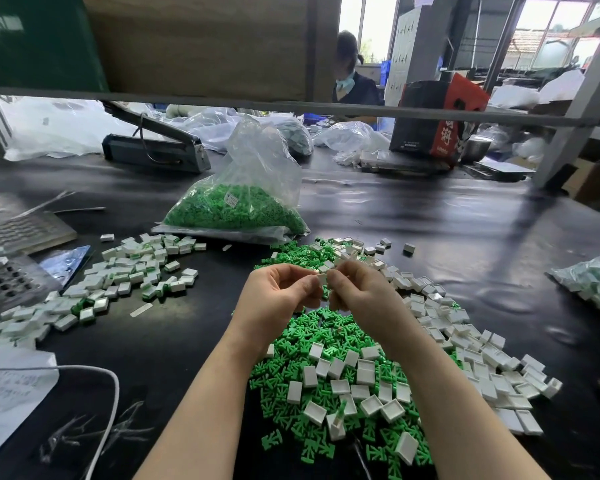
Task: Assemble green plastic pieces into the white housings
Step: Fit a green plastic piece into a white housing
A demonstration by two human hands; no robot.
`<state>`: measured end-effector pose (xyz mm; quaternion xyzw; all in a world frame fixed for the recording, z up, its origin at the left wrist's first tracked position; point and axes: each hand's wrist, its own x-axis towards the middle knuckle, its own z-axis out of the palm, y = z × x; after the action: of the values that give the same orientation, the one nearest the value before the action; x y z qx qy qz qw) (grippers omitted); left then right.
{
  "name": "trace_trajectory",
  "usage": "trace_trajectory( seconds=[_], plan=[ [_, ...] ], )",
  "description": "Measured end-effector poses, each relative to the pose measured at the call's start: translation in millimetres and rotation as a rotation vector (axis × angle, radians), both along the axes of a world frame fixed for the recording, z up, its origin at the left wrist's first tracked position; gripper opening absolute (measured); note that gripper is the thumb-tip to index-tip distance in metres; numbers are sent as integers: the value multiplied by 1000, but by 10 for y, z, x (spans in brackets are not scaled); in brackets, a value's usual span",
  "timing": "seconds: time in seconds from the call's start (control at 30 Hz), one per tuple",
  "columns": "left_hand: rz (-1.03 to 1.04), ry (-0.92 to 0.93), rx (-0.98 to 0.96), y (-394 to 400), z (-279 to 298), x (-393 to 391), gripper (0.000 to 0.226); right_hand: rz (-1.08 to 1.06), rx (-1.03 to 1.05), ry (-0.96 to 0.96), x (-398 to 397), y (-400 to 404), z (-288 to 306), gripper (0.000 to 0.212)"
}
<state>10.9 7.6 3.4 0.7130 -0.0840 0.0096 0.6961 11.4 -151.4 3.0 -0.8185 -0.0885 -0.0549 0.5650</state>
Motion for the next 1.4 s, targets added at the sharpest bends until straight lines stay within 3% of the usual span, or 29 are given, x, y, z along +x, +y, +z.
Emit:
trace_trajectory(
  seconds=[0.13, 0.43, 0.83, 1.4],
  plan=[
    [-19, -34, 121, -8, -39, 21, 5, 26, -283, -56, 7, -67, -21, 26],
    [-99, -70, 429, 48, -105, 54, 15, 47, -322, -132, 1, -21, -74, 22],
    [-94, -75, 414, 75, -77, 47, 18, 139, -350, -54, -32, -38, -63, 33],
    [-148, -155, 566, 71, -56, 39, 18, 220, -401, -80, -33, -92, -41, 22]
  ],
)
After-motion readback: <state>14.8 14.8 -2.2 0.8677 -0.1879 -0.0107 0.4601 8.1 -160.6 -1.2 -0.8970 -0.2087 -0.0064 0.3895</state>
